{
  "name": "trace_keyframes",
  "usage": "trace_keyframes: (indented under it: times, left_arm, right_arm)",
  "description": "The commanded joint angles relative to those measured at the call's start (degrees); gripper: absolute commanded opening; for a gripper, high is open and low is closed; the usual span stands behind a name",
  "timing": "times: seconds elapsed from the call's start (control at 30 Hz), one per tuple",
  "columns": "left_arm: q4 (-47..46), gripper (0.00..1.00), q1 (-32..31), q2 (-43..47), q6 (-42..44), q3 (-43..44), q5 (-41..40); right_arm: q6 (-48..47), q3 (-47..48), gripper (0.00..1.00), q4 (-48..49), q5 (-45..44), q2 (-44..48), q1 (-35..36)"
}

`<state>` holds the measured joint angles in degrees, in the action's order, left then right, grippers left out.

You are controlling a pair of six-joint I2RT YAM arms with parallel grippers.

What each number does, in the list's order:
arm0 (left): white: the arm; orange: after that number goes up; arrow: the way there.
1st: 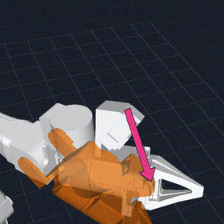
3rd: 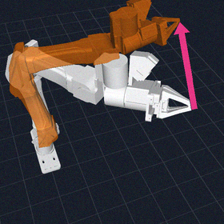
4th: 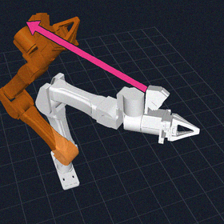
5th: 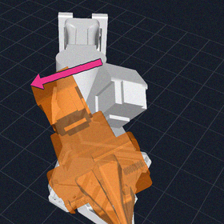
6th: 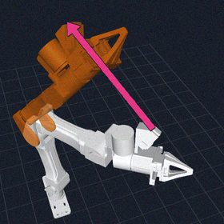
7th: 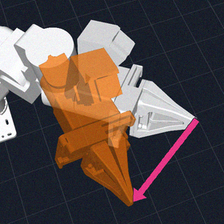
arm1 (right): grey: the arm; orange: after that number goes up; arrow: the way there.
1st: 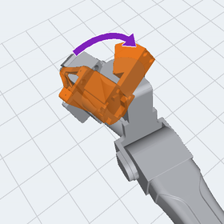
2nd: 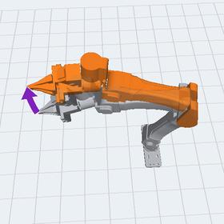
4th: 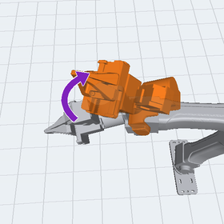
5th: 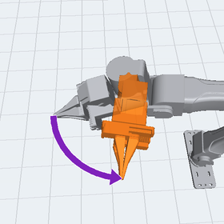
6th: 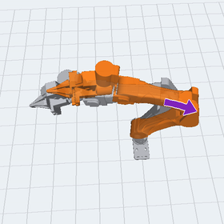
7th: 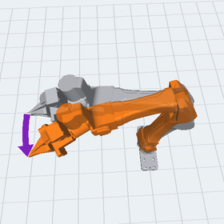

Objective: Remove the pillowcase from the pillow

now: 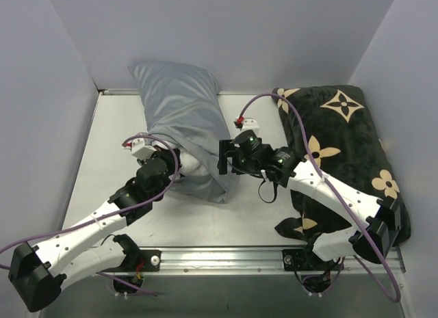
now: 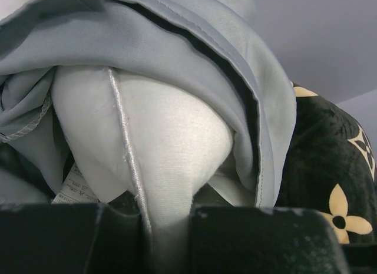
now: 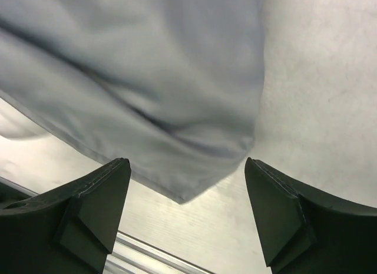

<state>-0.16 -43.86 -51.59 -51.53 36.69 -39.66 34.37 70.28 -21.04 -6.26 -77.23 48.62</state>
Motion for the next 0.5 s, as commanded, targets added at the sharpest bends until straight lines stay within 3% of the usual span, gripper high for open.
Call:
trace_keyframes:
  times: [0.0,0.37,0.43,0.47]
  left_arm:
    - [-5.5,0.00,-0.4,-0.2,2.2,5.5,-5.8]
    - [-4.9,0.00,-1.6,-1.0,3.5,7.9,-5.4]
    - [-4.7,0.00,-1.7,-0.8,3.7,8.3,-5.3]
    - [-4.6,0.00,-1.8,-0.7,3.9,8.5,-5.0]
  right_arm:
    - [-2.6,-1.5,0.81,-4.0,-10.2,-0.4,5.1]
    - [-1.3,-2.4,0.87,-2.1,-15.4,-2.7,8.4]
    - [-1.3,-2.3,0.85,-2.2,-15.4,-4.1,7.6]
    - [-1.1,-2.8,0.79,-2.1,-15.0,-4.4,7.1]
